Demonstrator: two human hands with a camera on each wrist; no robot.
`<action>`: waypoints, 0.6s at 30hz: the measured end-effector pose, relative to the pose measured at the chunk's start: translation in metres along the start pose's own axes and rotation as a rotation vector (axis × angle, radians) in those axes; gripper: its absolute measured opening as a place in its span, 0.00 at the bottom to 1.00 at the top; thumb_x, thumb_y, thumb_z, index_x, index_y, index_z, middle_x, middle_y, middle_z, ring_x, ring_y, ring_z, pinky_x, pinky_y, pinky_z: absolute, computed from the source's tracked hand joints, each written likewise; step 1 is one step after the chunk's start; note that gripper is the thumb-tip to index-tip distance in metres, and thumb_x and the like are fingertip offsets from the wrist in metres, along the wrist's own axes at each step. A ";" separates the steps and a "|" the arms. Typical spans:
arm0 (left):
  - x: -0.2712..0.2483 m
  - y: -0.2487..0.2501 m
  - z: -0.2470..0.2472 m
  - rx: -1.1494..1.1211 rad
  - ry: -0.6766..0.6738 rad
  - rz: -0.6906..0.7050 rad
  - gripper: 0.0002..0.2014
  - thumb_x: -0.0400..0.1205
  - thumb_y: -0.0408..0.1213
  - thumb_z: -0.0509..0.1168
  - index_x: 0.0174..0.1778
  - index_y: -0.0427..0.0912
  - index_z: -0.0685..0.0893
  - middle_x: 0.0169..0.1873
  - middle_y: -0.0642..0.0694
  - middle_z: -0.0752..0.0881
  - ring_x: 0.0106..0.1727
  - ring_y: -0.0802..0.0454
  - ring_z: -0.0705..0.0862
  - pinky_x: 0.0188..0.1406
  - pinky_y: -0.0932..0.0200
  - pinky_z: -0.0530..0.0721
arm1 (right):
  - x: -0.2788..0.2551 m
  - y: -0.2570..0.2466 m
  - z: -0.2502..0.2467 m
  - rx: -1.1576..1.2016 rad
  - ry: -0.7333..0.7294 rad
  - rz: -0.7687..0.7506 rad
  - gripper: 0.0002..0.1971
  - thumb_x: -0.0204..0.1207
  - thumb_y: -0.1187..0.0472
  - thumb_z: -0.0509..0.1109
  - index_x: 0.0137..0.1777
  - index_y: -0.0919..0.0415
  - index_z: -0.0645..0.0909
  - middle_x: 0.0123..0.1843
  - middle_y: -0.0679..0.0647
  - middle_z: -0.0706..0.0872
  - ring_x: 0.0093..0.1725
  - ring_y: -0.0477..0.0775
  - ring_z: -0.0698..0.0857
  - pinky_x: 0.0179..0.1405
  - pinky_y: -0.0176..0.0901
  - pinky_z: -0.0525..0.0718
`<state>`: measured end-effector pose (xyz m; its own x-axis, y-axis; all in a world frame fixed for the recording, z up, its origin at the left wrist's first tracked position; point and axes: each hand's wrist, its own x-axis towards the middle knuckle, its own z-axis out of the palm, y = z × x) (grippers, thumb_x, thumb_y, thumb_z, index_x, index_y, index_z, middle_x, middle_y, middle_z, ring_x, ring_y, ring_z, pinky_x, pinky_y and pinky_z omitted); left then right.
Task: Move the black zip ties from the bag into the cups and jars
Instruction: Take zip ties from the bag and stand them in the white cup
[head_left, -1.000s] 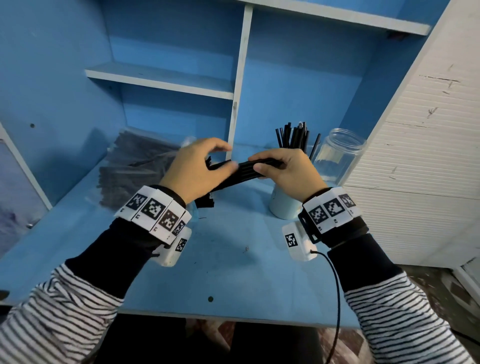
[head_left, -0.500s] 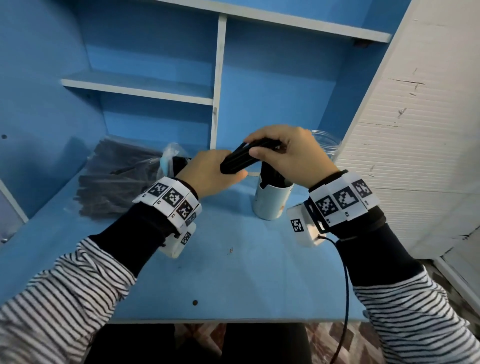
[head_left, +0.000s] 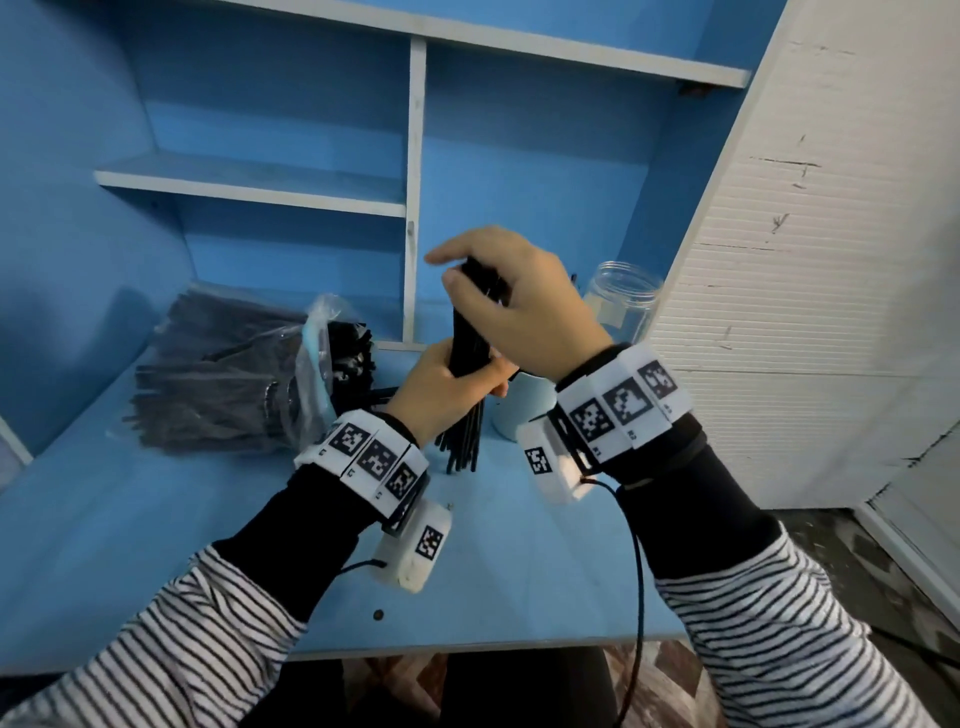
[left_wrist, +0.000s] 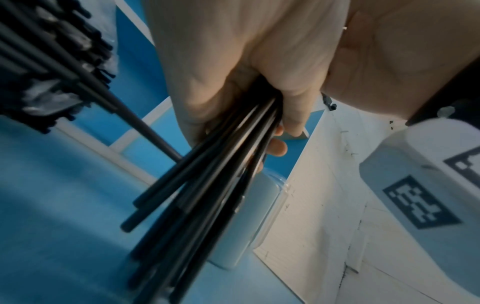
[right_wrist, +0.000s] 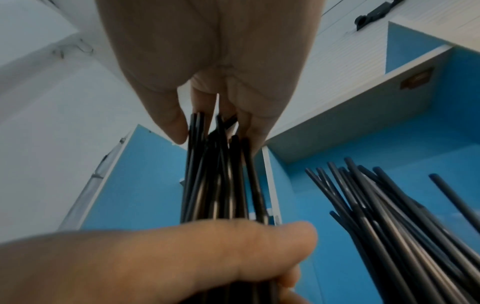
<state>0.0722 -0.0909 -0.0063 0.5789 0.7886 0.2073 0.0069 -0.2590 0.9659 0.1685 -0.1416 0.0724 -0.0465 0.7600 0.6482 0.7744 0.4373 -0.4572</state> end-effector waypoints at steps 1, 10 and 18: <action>-0.001 -0.006 0.000 0.021 -0.037 -0.028 0.09 0.81 0.35 0.68 0.37 0.34 0.83 0.33 0.44 0.87 0.34 0.62 0.85 0.39 0.74 0.80 | -0.005 0.004 0.005 -0.019 -0.048 0.005 0.10 0.81 0.64 0.65 0.58 0.60 0.85 0.54 0.45 0.85 0.53 0.35 0.81 0.57 0.22 0.74; -0.003 -0.012 -0.001 0.073 -0.040 -0.067 0.13 0.84 0.41 0.65 0.35 0.41 0.77 0.34 0.45 0.82 0.30 0.69 0.84 0.32 0.81 0.77 | -0.015 0.007 0.004 0.062 -0.011 0.031 0.25 0.79 0.56 0.71 0.75 0.53 0.72 0.79 0.50 0.69 0.76 0.45 0.71 0.72 0.30 0.70; -0.009 -0.023 -0.008 0.181 -0.129 -0.182 0.16 0.80 0.50 0.70 0.45 0.37 0.85 0.40 0.45 0.89 0.45 0.56 0.87 0.43 0.71 0.76 | -0.021 0.013 0.008 -0.057 -0.096 0.032 0.17 0.81 0.53 0.68 0.67 0.58 0.81 0.66 0.48 0.84 0.69 0.43 0.78 0.71 0.33 0.71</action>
<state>0.0602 -0.0871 -0.0294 0.6537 0.7568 0.0007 0.2584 -0.2241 0.9397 0.1744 -0.1479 0.0474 -0.0791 0.8172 0.5708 0.8112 0.3856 -0.4395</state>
